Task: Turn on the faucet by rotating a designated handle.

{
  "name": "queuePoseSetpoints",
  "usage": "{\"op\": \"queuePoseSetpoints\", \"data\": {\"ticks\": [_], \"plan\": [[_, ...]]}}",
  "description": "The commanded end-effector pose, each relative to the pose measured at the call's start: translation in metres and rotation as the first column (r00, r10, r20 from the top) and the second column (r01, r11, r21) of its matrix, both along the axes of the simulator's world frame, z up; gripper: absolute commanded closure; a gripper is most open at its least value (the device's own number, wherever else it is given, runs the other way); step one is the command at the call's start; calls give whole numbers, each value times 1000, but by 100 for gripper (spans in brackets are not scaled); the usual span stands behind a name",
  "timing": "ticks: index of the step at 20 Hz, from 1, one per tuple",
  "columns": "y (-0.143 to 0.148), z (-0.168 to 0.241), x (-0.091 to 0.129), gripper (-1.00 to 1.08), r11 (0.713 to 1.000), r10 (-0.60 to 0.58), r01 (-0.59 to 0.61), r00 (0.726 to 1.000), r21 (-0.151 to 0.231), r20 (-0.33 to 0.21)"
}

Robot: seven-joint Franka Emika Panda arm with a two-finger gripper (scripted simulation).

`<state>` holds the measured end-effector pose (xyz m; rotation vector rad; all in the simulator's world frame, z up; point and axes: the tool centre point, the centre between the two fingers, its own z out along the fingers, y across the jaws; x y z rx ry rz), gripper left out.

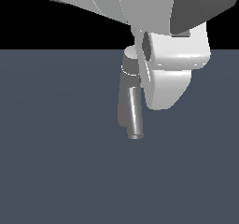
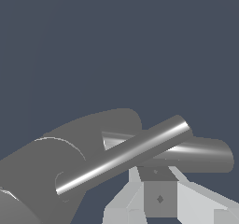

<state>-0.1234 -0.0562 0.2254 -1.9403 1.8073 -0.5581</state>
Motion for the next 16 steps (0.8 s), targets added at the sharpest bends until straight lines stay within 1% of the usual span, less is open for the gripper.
{"op": "queuePoseSetpoints", "data": {"ticks": [1,16], "plan": [[-18,3,5,108,1000,-27,27,1000,1,1],[-66,20,31,108,999,-51,51,999,3,-3]]}}
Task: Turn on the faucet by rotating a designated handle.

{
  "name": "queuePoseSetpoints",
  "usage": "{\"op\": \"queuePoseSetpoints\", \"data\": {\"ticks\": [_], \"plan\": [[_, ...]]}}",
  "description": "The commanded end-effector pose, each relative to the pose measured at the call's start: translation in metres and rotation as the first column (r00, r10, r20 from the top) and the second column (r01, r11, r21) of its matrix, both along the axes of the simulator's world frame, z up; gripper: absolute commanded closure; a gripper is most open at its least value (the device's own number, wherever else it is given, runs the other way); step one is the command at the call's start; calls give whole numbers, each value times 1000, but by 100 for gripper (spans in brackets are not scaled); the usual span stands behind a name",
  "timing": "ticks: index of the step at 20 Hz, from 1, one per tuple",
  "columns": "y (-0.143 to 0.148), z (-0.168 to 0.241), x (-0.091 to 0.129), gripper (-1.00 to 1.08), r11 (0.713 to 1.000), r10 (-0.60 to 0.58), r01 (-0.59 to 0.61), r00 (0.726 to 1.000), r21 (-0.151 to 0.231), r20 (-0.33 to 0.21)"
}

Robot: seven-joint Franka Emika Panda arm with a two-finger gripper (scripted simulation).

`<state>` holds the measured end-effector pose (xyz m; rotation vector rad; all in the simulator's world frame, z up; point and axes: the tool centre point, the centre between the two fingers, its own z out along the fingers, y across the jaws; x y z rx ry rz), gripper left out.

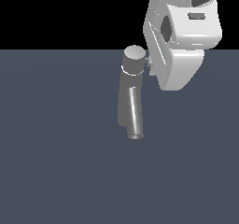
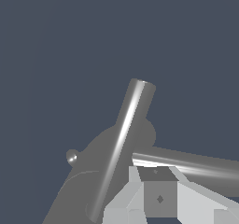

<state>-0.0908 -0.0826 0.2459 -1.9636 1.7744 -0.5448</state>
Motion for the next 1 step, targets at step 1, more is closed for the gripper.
{"op": "queuePoseSetpoints", "data": {"ticks": [1], "plan": [[-40,-1,-1,108,997,-82,82,997,0,-3]]}}
